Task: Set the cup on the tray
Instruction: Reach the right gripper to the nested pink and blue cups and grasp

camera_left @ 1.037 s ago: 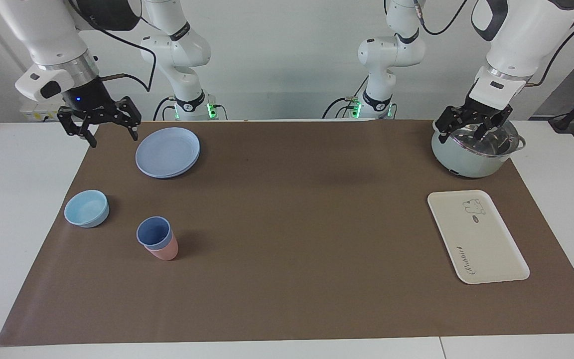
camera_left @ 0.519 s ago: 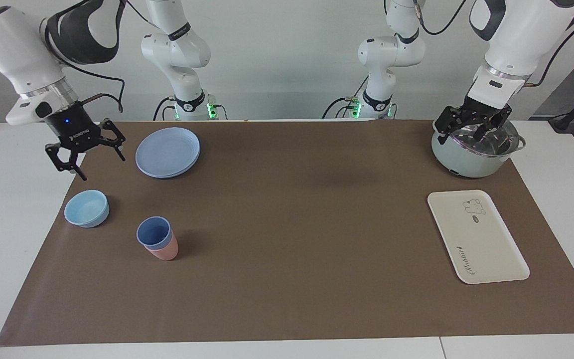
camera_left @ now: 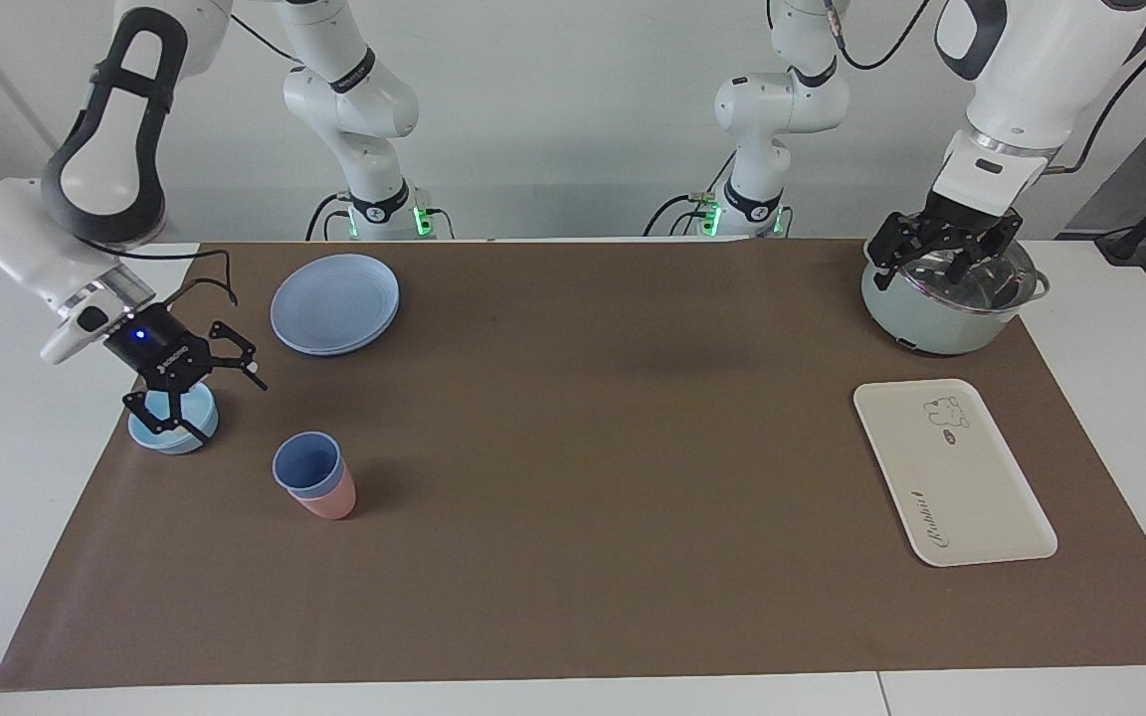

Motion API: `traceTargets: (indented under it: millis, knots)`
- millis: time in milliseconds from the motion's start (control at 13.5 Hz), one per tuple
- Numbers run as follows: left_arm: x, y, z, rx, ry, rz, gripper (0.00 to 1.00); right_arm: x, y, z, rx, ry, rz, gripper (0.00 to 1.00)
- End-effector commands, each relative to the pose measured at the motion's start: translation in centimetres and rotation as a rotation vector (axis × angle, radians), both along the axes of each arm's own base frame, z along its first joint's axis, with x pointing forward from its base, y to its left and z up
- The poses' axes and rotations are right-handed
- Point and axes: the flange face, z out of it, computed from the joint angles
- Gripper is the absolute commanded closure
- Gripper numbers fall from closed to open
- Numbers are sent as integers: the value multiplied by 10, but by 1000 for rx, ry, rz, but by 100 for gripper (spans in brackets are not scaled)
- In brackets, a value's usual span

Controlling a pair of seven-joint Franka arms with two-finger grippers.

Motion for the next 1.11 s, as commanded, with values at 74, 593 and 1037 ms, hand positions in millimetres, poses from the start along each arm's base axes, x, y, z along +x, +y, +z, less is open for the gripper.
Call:
traceTargets:
  millis: [74, 593, 1037]
  knots:
    - [-1, -4, -3, -13, -43, -3, 0, 11, 3, -49, 68, -80, 50, 0]
    - [2, -6, -1, -18, -75, -5, 0, 33, 12, -109, 159, -181, 82, 0]
    - [4, -15, 1, -23, -98, -9, 0, 42, 44, -117, 190, -208, 58, 0]
